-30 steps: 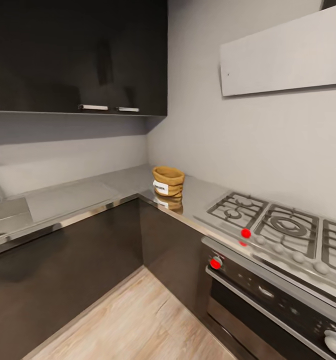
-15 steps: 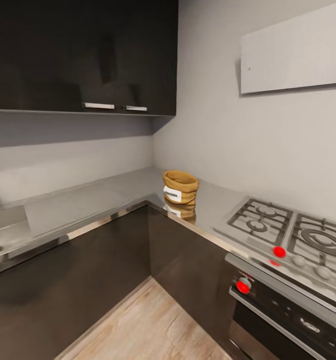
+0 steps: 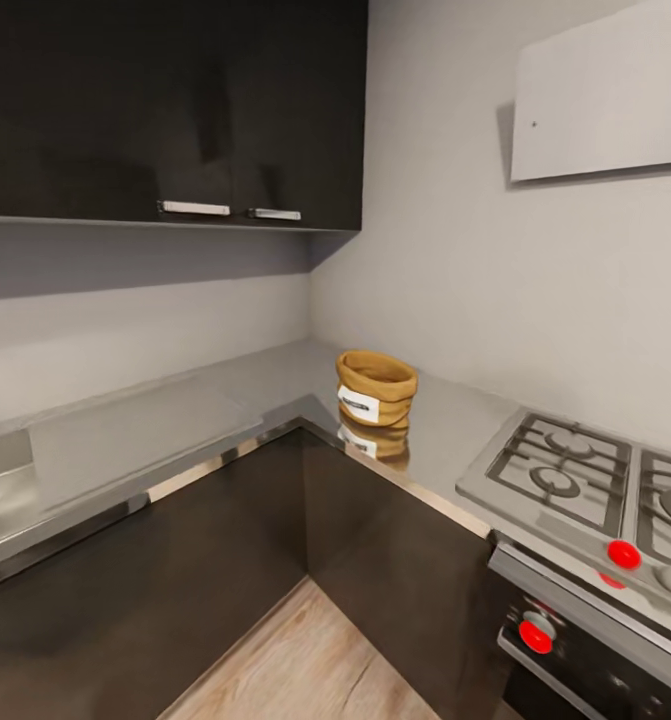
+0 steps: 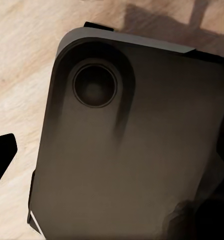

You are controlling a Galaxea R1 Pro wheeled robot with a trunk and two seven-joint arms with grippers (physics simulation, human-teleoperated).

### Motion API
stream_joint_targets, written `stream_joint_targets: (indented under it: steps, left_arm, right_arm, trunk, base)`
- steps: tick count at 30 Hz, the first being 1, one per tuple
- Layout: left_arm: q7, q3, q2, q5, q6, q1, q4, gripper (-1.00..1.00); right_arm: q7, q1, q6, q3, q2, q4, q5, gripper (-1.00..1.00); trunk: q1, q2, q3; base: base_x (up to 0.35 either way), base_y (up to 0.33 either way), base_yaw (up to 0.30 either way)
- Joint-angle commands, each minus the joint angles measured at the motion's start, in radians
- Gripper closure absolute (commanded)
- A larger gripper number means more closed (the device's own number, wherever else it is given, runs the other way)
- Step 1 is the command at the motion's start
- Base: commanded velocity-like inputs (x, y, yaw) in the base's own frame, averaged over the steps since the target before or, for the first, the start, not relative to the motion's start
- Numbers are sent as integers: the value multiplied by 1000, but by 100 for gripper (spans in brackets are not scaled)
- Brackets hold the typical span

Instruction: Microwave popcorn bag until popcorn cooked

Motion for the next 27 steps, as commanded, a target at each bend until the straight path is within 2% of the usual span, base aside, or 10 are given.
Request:
stream_joint_targets:
  steps: [1, 10, 17, 27]
  left_arm:
    - [-1, 3, -1, 6, -2, 0, -1, -100]
    - [-1, 3, -1, 5, -2, 0, -1, -100]
    - [-1, 3, -2, 4, -3, 0, -1, -100]
    - [-1, 3, -1, 3, -2, 1, -1, -100]
  right_arm:
    - [1, -1, -7, 4, 0, 4, 5, -100]
    - [1, -2, -8, 4, 2, 5, 2, -100]
    - [1, -2, -7, 4, 1, 4, 2, -100]
    - [1, -2, -7, 4, -2, 3, 5, -100]
  trunk:
    - [1, 0, -1]
    - [1, 0, 0]
    - [1, 0, 4]
    - [1, 0, 5]
  base:
    - [281, 1, 0]
    - [232, 0, -59]
    - [14, 0, -202]
    - [0, 20, -21]
